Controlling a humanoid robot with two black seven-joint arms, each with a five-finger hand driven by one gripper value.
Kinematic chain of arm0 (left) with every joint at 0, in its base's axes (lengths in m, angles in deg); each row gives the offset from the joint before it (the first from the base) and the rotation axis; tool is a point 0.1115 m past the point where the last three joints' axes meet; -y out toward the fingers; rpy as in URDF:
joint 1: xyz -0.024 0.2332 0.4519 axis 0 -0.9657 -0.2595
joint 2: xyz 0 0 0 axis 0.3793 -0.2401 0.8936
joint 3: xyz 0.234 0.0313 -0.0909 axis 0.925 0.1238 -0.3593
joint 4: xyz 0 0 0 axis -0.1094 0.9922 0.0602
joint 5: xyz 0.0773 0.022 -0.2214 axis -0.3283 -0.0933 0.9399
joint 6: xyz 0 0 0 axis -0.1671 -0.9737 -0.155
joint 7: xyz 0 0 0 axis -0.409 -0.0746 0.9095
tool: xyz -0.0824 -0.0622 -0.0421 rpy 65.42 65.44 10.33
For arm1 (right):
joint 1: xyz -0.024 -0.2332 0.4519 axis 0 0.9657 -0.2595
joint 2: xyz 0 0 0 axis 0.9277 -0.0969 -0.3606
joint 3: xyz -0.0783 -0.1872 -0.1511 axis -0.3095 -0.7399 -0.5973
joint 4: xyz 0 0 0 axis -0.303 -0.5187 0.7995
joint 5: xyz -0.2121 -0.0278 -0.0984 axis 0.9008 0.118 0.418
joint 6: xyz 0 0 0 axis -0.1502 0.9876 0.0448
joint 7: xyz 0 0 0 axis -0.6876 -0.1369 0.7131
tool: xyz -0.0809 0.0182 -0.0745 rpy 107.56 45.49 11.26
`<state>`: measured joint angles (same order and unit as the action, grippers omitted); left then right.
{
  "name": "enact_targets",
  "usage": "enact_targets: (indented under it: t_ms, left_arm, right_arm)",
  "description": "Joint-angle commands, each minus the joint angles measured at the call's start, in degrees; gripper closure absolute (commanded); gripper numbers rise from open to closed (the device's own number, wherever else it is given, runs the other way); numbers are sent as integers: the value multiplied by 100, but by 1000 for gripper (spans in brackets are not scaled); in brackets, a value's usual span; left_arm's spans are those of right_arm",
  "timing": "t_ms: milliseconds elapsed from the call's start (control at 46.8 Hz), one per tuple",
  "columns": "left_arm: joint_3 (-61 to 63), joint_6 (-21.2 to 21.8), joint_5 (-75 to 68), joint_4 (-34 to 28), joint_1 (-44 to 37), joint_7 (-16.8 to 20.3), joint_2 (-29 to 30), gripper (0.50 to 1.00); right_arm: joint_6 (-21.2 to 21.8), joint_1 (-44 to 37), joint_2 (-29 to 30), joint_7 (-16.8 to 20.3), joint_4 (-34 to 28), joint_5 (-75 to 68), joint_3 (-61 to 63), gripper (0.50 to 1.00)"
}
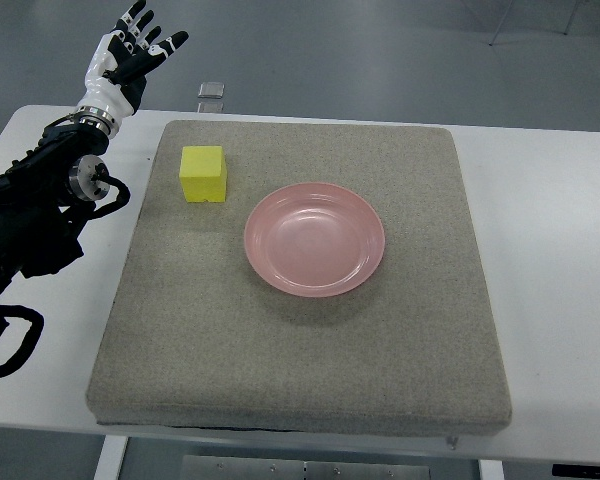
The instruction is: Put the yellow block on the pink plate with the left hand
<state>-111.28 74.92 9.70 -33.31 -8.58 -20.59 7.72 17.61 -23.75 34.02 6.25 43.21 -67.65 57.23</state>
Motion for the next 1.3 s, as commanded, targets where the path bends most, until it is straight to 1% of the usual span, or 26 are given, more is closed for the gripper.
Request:
enact_targets:
  t_ms: [0, 192, 256, 363, 470, 641, 769, 854, 940, 1132, 1282]
  left_arm:
    - [14, 106, -32, -2, -16, -31, 9, 500]
    - [32, 106, -85, 7, -24, -66, 17, 500]
    - [285, 106, -94, 16, 2, -92, 26, 500]
    - [1269, 53, -94, 7, 142, -110, 44, 500]
    - [2218, -26, -94, 16, 458, -110, 149, 500]
    - [3879, -359, -155, 7, 1003, -101, 298, 500]
    - [5180, -728, -383, -2, 1408, -101, 369, 500]
    - [5761, -957, -752, -2, 1636, -92, 457, 501]
    - [5999, -1107, -1481, -2, 1812, -83, 474, 501]
    - [6000, -1168, -3221, 7, 2006, 48, 483, 501]
    - [6026, -1177, -4083, 24, 2102, 347, 466, 501]
  right_arm:
    - [0, -2, 0, 0, 0, 1, 0, 576]
    - [0, -2, 0, 0, 0, -8, 0, 576]
    - [0, -2, 0, 0, 0, 1, 0, 576]
    - [0, -2, 0, 0, 0, 1, 0, 576]
    - [0, -2, 0, 0, 0, 1, 0, 576]
    - [0, -2, 0, 0, 0, 1, 0, 576]
    - [0, -2, 0, 0, 0, 1, 0, 576]
    - [0, -2, 0, 0, 0, 1, 0, 576]
    - [0, -2, 0, 0, 0, 1, 0, 576]
    - [0, -2, 0, 0, 0, 1, 0, 576]
    - [0, -2, 0, 0, 0, 1, 0, 576]
